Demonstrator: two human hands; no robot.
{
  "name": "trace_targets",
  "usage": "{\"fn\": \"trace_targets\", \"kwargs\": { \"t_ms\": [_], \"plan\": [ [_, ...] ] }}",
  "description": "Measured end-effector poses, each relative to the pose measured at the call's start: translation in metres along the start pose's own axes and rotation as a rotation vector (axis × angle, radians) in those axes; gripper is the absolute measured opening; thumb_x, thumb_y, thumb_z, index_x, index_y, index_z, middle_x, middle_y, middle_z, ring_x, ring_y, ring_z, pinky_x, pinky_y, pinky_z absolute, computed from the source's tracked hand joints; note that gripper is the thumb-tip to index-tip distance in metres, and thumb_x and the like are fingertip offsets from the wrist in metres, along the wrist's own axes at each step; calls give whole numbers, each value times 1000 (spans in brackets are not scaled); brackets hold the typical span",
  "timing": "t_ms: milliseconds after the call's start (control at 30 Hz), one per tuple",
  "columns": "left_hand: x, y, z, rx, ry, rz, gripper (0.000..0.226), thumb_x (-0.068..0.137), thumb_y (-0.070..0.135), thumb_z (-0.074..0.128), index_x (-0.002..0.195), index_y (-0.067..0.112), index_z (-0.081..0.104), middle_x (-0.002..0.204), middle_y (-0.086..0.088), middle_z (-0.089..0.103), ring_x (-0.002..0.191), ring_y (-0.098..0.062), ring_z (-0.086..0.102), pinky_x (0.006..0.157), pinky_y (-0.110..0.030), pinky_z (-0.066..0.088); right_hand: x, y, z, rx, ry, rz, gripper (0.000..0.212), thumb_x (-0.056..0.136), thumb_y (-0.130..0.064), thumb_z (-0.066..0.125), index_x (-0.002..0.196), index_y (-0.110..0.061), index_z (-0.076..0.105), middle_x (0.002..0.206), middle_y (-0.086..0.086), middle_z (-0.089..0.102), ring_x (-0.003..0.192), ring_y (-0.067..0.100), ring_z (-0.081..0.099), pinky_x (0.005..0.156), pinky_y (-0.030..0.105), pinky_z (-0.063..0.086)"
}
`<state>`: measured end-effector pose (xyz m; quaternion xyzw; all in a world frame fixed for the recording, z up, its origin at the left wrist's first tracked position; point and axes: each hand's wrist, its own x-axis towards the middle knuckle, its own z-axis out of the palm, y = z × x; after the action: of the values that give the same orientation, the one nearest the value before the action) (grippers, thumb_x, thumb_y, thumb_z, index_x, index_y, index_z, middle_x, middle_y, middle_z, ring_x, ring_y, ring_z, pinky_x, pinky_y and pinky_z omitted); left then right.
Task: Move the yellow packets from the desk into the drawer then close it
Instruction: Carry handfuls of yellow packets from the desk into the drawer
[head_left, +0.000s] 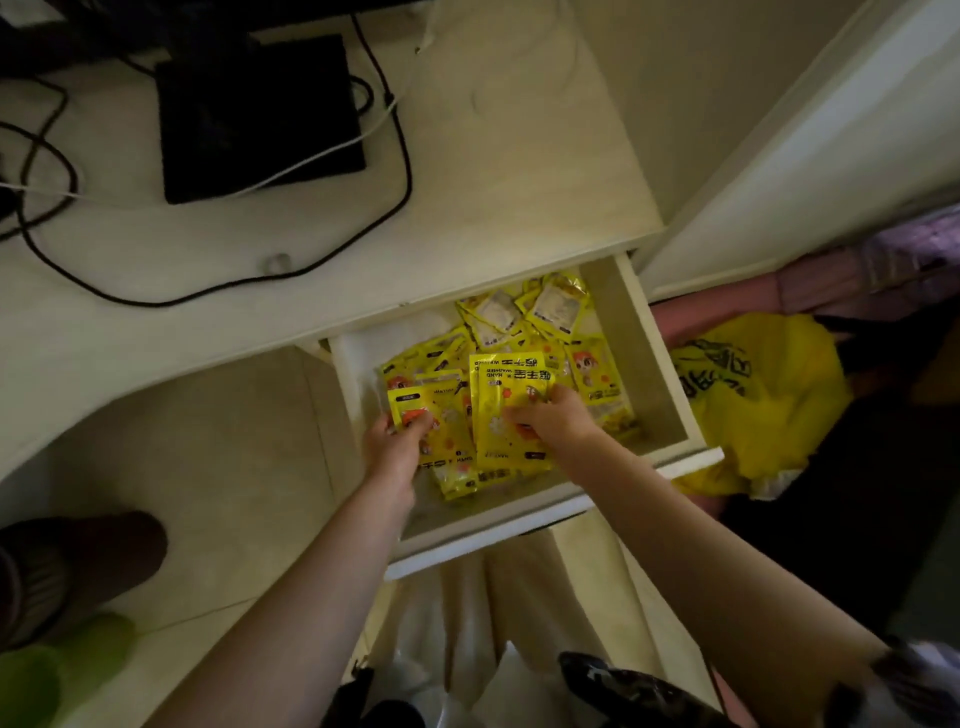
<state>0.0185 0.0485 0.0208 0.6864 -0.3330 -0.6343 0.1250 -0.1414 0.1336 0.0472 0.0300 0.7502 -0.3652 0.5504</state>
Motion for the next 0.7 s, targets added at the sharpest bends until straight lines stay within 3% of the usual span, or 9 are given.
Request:
{"fn": "trace_targets", "kwargs": {
  "t_ms": [167, 300, 367, 433, 533, 600, 700],
  "plan": [
    [44, 8, 20, 16, 50, 4, 12, 80, 15, 72, 90, 19, 67, 93, -10, 72, 76, -27, 66, 79, -49, 56, 61, -29, 4, -123, -23, 2, 20, 80, 0, 69, 97, -4, 60, 69, 7, 57, 61, 17, 53, 70, 35, 49],
    [70, 25, 31, 1, 110, 69, 17, 80, 14, 70, 96, 12, 66, 86, -9, 71, 63, -20, 60, 68, -42, 55, 101, -49, 10, -171, 0, -37, 9, 81, 1, 67, 82, -4, 59, 78, 11, 61, 62, 18, 55, 71, 35, 48],
    [83, 30, 32, -21, 119, 83, 19, 81, 16, 69, 98, 12, 65, 87, -8, 70, 60, -18, 58, 66, -39, 52, 115, -54, 13, -215, 19, -52, 11, 84, 0, 63, 94, -5, 59, 85, 12, 62, 75, 21, 61, 70, 35, 49],
    [94, 32, 30, -28, 117, 73, 14, 80, 19, 68, 94, 18, 66, 90, -7, 70, 68, -23, 64, 71, -44, 54, 126, -57, 11, -293, 16, -65, 33, 90, -2, 57, 122, -1, 52, 97, 14, 64, 87, 24, 63, 70, 33, 50],
    [110, 26, 23, 55, 65, 30, 17, 81, 22, 66, 98, 21, 65, 99, -11, 70, 90, -35, 68, 81, -58, 54, 136, -51, 2, -348, 48, -95, 34, 92, -2, 52, 125, 5, 52, 104, 18, 61, 79, 21, 59, 59, 26, 46],
    [104, 26, 19, 144, 28, 51, 22, 85, 20, 65, 106, 20, 66, 104, -9, 69, 92, -30, 66, 86, -51, 54, 136, -45, -6, -393, 95, -90, 27, 94, -9, 52, 120, -2, 57, 103, 12, 67, 78, 21, 63, 53, 26, 45],
    [90, 22, 15, 281, -21, 110, 34, 92, 7, 56, 126, 12, 55, 116, 0, 59, 99, -18, 57, 85, -34, 48, 131, -39, -20, -524, 129, -115, 25, 92, -15, 52, 115, -9, 60, 100, 8, 68, 84, 24, 66, 61, 31, 51]
  ]
}}
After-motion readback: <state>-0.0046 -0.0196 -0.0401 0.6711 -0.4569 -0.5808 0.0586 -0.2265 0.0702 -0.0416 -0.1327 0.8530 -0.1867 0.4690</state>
